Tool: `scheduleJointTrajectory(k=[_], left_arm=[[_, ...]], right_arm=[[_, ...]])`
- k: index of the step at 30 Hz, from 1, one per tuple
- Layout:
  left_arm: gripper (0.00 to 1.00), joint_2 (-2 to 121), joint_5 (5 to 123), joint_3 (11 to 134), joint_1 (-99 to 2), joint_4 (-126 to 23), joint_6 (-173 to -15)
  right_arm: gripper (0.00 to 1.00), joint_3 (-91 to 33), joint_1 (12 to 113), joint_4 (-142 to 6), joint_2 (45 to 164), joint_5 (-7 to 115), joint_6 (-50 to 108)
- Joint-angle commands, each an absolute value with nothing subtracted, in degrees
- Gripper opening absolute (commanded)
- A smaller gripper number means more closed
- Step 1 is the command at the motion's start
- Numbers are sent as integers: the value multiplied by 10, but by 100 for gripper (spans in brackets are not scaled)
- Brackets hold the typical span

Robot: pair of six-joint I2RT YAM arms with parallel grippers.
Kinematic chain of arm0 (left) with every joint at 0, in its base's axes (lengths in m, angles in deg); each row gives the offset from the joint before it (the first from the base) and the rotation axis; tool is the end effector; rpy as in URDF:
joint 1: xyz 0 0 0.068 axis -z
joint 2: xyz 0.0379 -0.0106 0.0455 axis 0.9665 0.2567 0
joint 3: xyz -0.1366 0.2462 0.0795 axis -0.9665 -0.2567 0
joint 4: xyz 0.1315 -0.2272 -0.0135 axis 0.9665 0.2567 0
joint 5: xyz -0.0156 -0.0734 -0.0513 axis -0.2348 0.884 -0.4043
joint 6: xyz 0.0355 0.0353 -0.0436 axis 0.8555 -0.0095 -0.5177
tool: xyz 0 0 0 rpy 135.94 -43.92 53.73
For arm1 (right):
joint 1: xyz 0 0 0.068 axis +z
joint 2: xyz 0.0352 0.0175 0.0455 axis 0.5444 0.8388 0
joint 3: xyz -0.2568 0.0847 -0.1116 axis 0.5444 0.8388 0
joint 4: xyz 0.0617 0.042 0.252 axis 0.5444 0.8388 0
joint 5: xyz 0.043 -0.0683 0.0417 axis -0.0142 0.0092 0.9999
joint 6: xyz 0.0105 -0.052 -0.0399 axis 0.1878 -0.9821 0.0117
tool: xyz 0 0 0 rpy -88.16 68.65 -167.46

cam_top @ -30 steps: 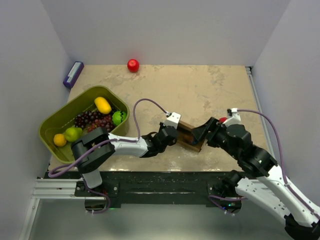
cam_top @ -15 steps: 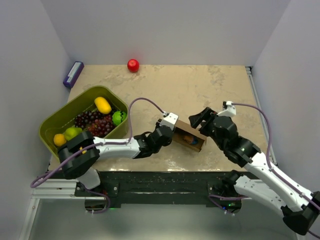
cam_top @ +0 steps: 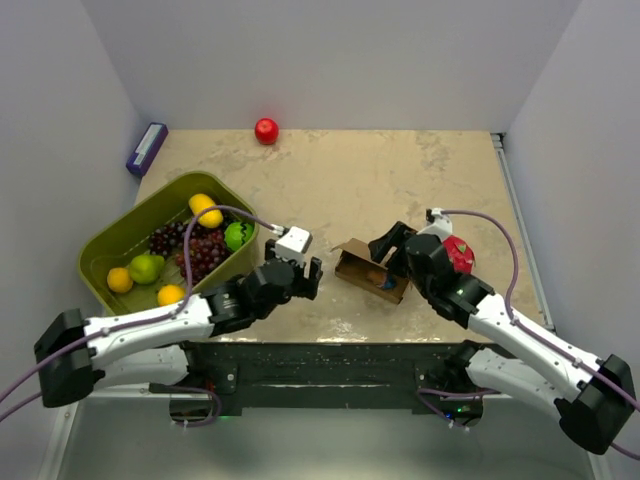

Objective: Fold the paper box

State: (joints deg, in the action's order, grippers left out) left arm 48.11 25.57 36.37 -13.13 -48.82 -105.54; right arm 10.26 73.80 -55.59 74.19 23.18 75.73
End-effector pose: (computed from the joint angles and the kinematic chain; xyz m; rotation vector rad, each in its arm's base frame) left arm 0.1390 -0.2055 0.2469 0.3685 1.9948 -0.4027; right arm 0.1671 0.1173 0.2730 0.4814 2.0172 0.6259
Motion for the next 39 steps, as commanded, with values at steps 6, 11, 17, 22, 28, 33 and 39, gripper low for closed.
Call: scheduleJointTrajectory(k=[6, 11, 17, 22, 28, 33, 39], left_arm=[[74, 473, 360, 525, -182, -445, -1050], [72, 579, 403, 572, -202, -471, -1023], [70, 676, 416, 590, -209, -515, -1006], [69, 735, 407, 590, -210, -509, -1002], [68, 757, 399, 561, -210, -515, -1008], [67, 761, 394, 562, -210, -513, -1009], [67, 747, 379, 579, -211, -511, -999]], right_arm=[[70, 141, 739, -593, 736, 241, 783], [70, 153, 739, -590, 736, 239, 788], [70, 159, 739, -593, 739, 242, 790], [70, 166, 739, -597, 743, 247, 792], [71, 197, 739, -599, 740, 251, 803], [72, 207, 739, -604, 738, 256, 809], [72, 193, 739, -580, 731, 248, 799]])
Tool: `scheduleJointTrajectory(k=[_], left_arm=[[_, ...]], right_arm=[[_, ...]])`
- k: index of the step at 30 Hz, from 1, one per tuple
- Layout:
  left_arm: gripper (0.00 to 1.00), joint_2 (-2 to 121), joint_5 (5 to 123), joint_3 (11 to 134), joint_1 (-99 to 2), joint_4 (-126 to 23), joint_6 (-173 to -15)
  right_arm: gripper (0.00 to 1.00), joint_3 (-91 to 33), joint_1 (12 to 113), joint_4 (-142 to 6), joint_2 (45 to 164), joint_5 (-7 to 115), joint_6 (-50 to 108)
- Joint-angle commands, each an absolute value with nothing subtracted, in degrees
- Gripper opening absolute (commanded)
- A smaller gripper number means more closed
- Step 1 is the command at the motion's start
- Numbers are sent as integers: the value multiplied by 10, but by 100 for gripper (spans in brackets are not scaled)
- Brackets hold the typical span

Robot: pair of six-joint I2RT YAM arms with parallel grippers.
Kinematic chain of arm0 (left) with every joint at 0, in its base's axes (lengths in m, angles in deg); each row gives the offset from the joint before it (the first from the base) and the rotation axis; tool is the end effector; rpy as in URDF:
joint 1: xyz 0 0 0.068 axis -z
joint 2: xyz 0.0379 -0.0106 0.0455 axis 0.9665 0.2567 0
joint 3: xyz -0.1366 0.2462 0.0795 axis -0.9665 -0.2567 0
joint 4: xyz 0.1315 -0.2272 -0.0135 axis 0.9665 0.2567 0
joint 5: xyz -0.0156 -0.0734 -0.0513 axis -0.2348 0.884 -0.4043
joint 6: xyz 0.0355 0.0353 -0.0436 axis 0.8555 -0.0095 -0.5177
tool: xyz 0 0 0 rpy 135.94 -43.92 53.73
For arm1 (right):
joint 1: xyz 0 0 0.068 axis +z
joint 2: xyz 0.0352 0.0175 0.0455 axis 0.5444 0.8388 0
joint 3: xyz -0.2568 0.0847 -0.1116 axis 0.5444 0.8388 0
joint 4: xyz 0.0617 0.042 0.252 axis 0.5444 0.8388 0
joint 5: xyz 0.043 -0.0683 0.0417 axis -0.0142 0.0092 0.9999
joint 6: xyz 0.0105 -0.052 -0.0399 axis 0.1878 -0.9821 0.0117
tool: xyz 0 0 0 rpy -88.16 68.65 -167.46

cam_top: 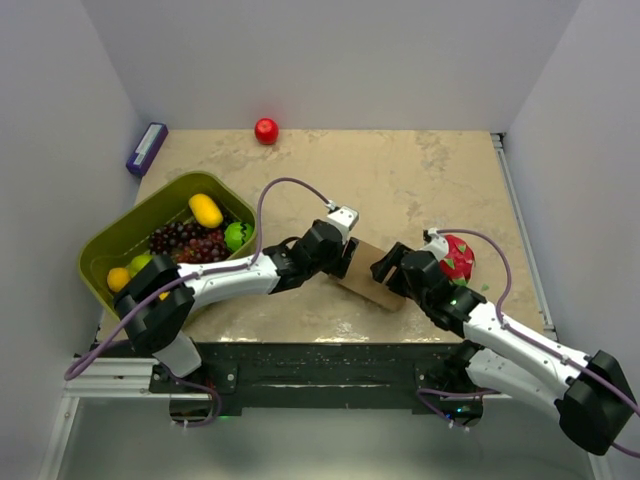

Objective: Fold the paper box

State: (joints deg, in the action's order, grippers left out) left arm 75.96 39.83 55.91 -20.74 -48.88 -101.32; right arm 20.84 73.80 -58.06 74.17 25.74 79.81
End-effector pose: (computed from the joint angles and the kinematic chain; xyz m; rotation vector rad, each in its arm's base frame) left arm 0.2231 -0.2871 0.2225 0.5311 2.1605 -0.4107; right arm 0.1554 0.1100 0.2114 0.5259 2.1524 0.5931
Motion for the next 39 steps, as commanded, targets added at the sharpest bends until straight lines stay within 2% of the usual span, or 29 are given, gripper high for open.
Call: scheduleJointTrajectory(k=[1, 9, 15, 20, 22, 26, 30, 39], left_arm=[[67, 753, 378, 580, -212, -514, -997], [65, 824, 379, 571, -213, -514, -997], [63, 831, 385, 531, -213, -528, -1014], [64, 808, 385, 539, -213, -520, -1015], [66, 791, 381, 553, -213, -506, -1013], [72, 759, 381, 568, -214, -496, -1012], [82, 721, 394, 569, -220, -495, -1019], [85, 669, 444, 542, -247, -478, -1043]], right_arm=[[72, 197, 739, -582, 730, 249, 802], [72, 221, 739, -584, 739, 252, 809], [72, 239, 739, -576, 739, 253, 820], [79, 188, 739, -536, 724, 248, 795], [87, 159, 738, -502, 721, 233, 771], [92, 92, 707, -410, 721, 218, 731], [93, 114, 641, -413, 711, 270, 713], [91, 203, 607, -493, 734, 352, 762]])
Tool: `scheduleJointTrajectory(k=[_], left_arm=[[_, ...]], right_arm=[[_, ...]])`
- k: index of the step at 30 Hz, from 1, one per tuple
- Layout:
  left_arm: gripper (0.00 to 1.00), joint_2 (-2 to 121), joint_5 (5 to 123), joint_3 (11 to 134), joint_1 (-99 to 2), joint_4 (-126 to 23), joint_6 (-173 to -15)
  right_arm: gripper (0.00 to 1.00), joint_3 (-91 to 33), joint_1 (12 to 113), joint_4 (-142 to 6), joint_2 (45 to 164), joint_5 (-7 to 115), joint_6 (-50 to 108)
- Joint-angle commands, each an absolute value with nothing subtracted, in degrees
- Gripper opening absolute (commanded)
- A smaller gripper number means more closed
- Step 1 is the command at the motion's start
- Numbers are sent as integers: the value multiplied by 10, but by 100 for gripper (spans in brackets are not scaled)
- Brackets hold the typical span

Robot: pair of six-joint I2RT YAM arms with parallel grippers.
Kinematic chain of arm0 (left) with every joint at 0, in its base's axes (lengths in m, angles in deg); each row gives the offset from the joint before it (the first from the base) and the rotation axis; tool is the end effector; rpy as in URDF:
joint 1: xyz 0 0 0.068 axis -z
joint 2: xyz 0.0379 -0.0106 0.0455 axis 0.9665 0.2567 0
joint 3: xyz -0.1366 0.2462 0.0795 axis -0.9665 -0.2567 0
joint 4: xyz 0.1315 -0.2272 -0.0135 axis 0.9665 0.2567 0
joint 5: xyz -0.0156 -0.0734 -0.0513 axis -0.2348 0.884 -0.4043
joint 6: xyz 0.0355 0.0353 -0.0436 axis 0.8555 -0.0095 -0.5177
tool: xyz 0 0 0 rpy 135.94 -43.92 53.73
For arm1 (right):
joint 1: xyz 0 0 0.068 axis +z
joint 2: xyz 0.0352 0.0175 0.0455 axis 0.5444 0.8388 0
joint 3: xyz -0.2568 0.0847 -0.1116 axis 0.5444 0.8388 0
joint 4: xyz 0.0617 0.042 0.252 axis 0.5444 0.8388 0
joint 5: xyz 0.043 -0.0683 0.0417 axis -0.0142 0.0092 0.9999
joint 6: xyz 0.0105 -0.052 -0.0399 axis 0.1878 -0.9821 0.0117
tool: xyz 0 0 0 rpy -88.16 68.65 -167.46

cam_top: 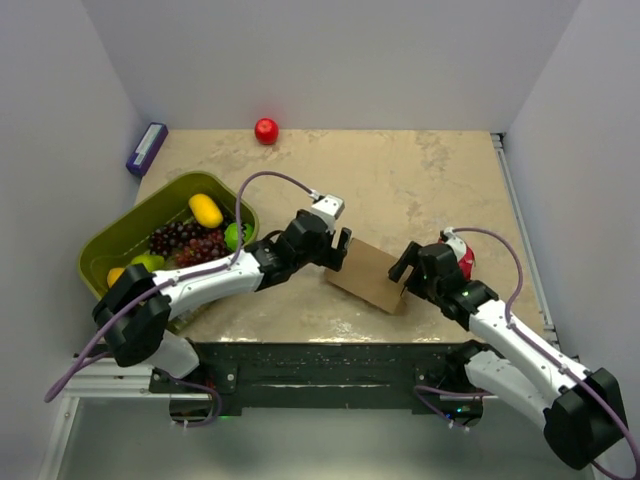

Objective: Fold the paper box

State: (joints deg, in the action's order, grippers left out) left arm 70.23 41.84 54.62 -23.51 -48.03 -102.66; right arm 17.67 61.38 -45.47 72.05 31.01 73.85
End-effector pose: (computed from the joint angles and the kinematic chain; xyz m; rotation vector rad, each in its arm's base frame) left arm 0.2251 -0.2642 0.2467 0.4525 2.1311 -0.4712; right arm 0.1614 0.0717 0.2147 0.6028 2.2496 0.4100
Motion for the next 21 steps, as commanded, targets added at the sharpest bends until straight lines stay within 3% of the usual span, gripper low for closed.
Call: scheduleJointTrajectory(k=[1, 11, 21], left_arm=[[85, 665, 446, 540, -249, -477, -1045], [87, 632, 469, 518, -264, -481, -1052], [88, 633, 484, 494, -280, -485, -1064]], right_arm=[[91, 206, 607, -495, 735, 353, 766], [83, 275, 600, -545, 702, 350, 814], [42, 365, 598, -634, 631, 377, 890]])
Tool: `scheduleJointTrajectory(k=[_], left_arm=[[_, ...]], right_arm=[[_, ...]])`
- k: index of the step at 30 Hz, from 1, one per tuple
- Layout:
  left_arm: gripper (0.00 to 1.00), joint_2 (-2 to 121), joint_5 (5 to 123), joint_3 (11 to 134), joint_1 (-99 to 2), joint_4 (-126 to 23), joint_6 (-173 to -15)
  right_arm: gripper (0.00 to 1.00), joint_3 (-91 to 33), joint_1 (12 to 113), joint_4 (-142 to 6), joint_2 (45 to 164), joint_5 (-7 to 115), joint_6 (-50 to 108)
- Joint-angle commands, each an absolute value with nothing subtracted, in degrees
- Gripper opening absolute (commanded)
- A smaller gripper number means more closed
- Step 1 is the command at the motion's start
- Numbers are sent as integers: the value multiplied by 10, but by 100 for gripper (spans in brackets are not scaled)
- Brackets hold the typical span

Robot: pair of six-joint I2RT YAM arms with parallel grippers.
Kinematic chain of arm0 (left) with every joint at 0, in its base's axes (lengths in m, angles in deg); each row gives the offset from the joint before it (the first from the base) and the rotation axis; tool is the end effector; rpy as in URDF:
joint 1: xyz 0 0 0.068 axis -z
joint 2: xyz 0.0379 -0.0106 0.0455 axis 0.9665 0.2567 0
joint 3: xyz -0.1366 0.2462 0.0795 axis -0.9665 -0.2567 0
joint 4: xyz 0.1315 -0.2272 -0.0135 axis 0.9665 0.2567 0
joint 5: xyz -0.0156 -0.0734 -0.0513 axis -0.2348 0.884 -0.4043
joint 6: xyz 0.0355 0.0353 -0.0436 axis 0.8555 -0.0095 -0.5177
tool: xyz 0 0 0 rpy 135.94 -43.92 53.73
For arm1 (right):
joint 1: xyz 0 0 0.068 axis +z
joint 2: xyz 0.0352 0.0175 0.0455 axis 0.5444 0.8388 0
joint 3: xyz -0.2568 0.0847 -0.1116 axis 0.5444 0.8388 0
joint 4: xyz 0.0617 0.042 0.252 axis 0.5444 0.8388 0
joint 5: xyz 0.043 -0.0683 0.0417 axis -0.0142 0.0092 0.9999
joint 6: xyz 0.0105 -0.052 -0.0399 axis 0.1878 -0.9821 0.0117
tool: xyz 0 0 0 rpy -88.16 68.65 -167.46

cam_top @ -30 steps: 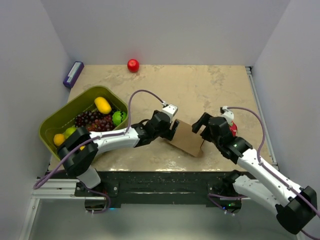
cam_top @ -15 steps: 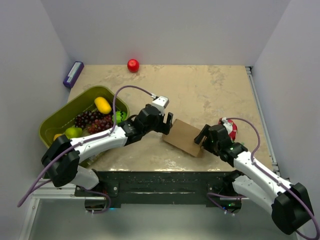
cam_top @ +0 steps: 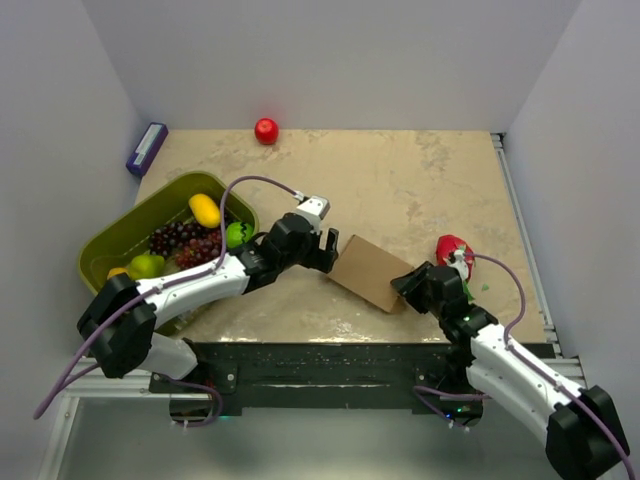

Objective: Fold the paper box

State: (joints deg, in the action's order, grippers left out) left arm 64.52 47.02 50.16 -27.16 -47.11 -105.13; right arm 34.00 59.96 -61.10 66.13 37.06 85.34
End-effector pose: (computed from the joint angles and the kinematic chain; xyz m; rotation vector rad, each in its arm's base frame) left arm 0.2210 -0.2337 0.2489 0.3935 2.1639 -0.5514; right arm 0.1411 0.0626 0.1571 0.8060 2.1686 0.6680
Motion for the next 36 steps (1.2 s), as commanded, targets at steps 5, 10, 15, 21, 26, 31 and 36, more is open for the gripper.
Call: scheduleJointTrajectory(k=[5, 10, 15, 21, 26, 31, 36], left_arm=[[88, 631, 495, 501, -288, -485, -1062], [89, 637, 507, 508, -295, -506, -1056], [89, 676, 540, 528, -305, -509, -1056], [90, 714, 577, 543, -321, -535, -1072], [91, 725, 622, 537, -345, -564, -1091], [91, 761, 689, 544, -358, -590, -1104], [91, 802, 722, 563, -365, -589, -1110]], right_arm=[[28, 386, 598, -618, 597, 388, 896], [18, 407, 598, -601, 568, 393, 905], [0, 402, 598, -571, 548, 380, 909], [0, 416, 598, -562, 524, 384, 917], [0, 422, 599, -549, 496, 382, 921], [0, 423, 598, -546, 494, 382, 917], [0, 424, 598, -555, 495, 386, 916]])
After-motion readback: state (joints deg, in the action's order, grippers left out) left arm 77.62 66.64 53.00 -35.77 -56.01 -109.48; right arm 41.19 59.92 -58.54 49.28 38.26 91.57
